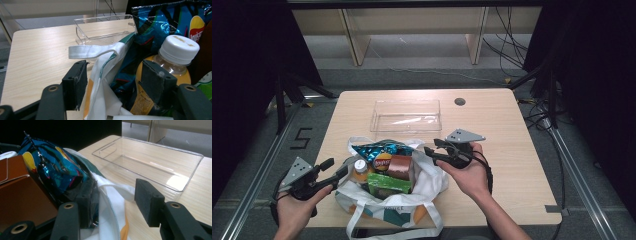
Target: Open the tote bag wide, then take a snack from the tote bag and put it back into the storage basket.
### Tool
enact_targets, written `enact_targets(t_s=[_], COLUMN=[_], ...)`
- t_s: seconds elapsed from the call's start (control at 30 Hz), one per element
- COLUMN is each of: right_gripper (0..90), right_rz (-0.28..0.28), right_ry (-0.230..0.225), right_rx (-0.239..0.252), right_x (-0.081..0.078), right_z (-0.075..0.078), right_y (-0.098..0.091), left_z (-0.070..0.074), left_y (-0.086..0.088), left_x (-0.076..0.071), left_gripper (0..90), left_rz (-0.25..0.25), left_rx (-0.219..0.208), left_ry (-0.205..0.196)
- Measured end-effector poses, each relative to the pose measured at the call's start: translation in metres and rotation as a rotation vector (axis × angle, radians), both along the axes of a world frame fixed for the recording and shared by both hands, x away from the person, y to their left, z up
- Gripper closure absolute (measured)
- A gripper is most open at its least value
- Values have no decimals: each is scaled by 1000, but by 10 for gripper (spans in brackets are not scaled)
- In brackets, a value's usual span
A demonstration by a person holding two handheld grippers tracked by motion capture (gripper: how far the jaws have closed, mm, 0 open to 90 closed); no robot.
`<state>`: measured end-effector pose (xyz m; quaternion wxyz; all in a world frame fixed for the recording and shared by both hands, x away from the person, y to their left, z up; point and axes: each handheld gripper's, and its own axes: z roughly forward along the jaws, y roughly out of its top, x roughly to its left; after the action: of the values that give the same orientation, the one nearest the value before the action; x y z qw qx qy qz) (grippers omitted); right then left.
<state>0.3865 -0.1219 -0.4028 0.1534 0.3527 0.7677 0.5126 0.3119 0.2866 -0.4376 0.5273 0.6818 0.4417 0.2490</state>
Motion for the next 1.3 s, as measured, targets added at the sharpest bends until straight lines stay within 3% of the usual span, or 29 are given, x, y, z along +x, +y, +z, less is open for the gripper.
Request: enact_targets(t_s=[0.17, 0.23, 0.43, 0.47, 0.53, 0.6, 0.67, 0.7, 0.83, 0.97, 1.07, 1.1, 1.3], right_gripper=[516, 515, 514, 514, 513, 510, 509, 509, 509, 506, 504, 502, 498], right_rz=[-19, -15, -19, -28, -19, -23, -3, -3, 8, 56, 68, 98, 169], right_ry=[11, -4, 0, 8, -19, 4, -18, -22, -29, -64, -57, -54, -81], right_rx=[10, -1, 0, 19, -5, 26, 30, 30, 70, 88, 104, 123, 102], right_x=[-1, 1, -1, -3, -1, -2, -1, -2, -4, -4, -7, -10, -10], right_z=[3, 1, 1, 3, 4, 5, 7, 9, 16, 22, 24, 27, 30], right_y=[-1, -3, -3, -2, -6, -4, -3, -2, 4, 11, 16, 22, 32], left_z=[1, 0, 1, 1, 2, 2, 3, 4, 2, 3, 3, 3, 2], left_y=[0, -1, -1, 0, 0, 1, 1, 1, -1, -3, -4, -4, -4], left_x=[-1, -1, 0, 0, -1, -1, 0, 0, 4, 2, 2, 2, 3], left_gripper=[359, 359, 358, 358, 358, 356, 357, 357, 357, 358, 359, 359, 359], left_rz=[-1, -2, 5, 9, 14, 11, 19, 20, 8, 3, -1, 6, 7], left_rx=[-4, -14, 0, 1, -7, -14, -27, -12, -26, -12, -14, -9, -21], left_ry=[-9, -24, -4, -8, -11, -26, -38, -25, -23, -23, -30, -18, -29])
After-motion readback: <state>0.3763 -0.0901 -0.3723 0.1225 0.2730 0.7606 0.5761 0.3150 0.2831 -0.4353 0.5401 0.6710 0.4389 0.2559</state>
